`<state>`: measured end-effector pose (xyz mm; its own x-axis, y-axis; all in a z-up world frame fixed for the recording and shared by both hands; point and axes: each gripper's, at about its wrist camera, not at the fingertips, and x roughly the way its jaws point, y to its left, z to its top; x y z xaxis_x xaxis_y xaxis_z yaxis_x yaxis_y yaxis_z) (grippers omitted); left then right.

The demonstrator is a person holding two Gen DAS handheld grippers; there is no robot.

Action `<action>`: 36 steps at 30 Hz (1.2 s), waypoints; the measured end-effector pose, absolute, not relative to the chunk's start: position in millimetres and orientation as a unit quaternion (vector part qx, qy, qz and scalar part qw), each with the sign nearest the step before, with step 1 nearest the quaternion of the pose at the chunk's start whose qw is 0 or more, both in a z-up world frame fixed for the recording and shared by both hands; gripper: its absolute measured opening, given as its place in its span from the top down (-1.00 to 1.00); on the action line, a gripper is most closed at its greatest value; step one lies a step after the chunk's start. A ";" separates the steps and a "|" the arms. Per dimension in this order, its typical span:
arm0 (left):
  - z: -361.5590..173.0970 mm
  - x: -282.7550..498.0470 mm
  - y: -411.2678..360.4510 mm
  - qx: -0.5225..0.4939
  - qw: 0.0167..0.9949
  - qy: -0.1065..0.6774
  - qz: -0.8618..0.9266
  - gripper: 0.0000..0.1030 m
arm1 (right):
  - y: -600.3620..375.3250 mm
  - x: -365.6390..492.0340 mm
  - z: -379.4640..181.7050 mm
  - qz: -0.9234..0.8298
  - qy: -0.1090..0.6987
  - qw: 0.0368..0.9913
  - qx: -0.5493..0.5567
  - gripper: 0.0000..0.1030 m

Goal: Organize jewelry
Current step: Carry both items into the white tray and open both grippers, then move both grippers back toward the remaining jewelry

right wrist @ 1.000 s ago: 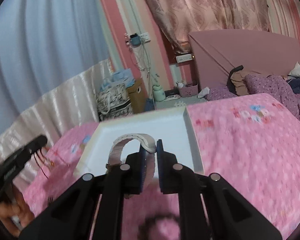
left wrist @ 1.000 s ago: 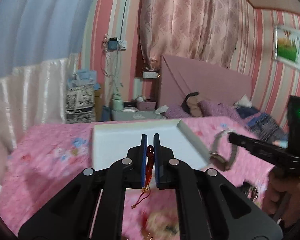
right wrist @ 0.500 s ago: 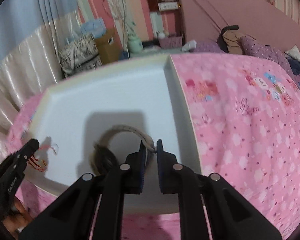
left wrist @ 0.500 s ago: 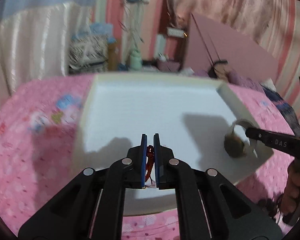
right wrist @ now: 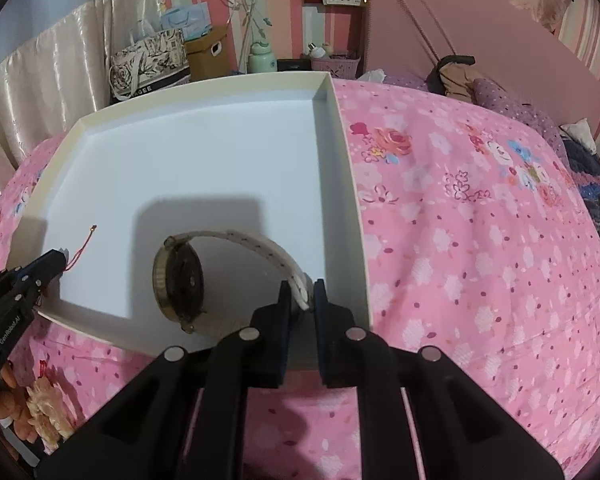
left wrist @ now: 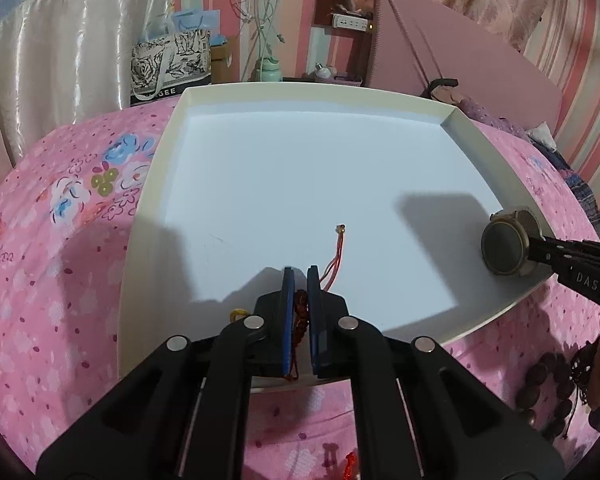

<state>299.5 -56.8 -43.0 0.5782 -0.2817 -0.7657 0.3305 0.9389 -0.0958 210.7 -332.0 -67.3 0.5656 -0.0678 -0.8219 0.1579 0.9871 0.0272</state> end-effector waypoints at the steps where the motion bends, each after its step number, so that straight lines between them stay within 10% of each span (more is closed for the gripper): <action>1: -42.7 297.8 -56.1 0.031 0.888 0.426 -0.171 0.91 | -332.3 209.8 -66.8 -0.064 0.461 0.883 0.052 0.74; 5: -41.4 294.3 -60.0 0.041 0.892 0.421 -0.160 0.15 | -326.5 202.8 -61.0 -0.053 0.445 0.892 0.056 0.22; 8: -39.4 291.6 -63.3 0.045 0.897 0.413 -0.153 0.09 | -319.1 193.6 -50.7 -0.046 0.415 0.907 0.047 -0.30; 14: -25.5 277.3 -64.2 0.037 0.910 0.381 -0.159 -0.77 | -302.3 172.6 -25.9 -0.048 0.361 0.931 0.016 -0.36; 36: 5.6 146.3 147.7 0.007 0.948 0.309 -0.073 -0.94 | -399.7 -3.4 -58.2 -0.030 0.316 0.945 0.074 -0.45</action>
